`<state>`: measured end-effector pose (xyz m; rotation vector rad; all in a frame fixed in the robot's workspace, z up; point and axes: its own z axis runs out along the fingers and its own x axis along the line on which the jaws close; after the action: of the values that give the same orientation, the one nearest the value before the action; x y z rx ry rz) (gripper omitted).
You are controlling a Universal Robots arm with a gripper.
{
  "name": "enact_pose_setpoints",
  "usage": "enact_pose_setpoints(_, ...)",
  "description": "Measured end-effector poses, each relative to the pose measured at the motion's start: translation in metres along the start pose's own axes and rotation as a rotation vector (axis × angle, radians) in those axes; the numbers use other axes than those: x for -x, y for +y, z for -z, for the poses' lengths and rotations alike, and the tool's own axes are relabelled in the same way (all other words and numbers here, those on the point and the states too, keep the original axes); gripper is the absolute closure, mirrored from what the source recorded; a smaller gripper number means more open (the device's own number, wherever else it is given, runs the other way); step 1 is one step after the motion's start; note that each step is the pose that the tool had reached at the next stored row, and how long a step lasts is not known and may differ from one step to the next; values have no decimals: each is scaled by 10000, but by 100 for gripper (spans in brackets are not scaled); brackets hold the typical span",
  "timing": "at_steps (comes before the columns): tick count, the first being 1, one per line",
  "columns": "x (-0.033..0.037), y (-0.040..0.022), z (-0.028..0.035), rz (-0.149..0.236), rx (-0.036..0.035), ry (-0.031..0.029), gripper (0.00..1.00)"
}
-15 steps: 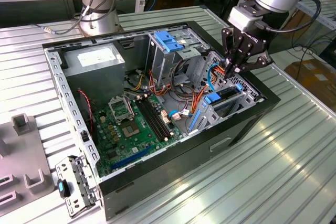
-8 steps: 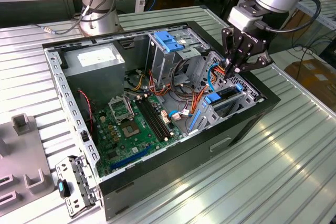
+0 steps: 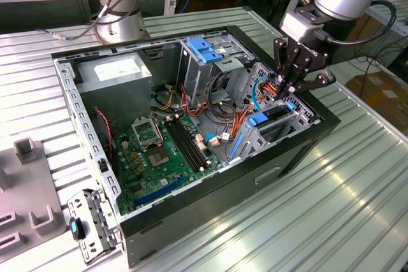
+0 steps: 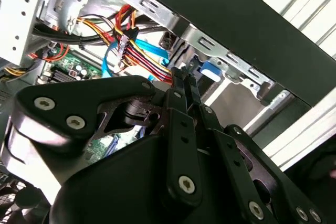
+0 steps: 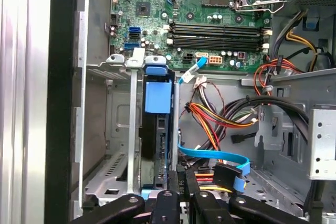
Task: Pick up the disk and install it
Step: 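Insert the first disk wire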
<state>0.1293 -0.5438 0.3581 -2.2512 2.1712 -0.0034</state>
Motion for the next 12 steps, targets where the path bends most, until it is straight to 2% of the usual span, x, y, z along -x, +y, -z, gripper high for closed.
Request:
enact_pose_setpoints(3, -3, 2, -3, -1, -2, -1, 83)
enact_pose_setpoints(5, -14, 35, -5, -1, -29, 0, 83)
enact_pose_setpoints(8, -36, 43, -10, 1, -39, 6, 83)
enact_pose_setpoints(12, -69, 55, -54, -7, -63, 11, 83)
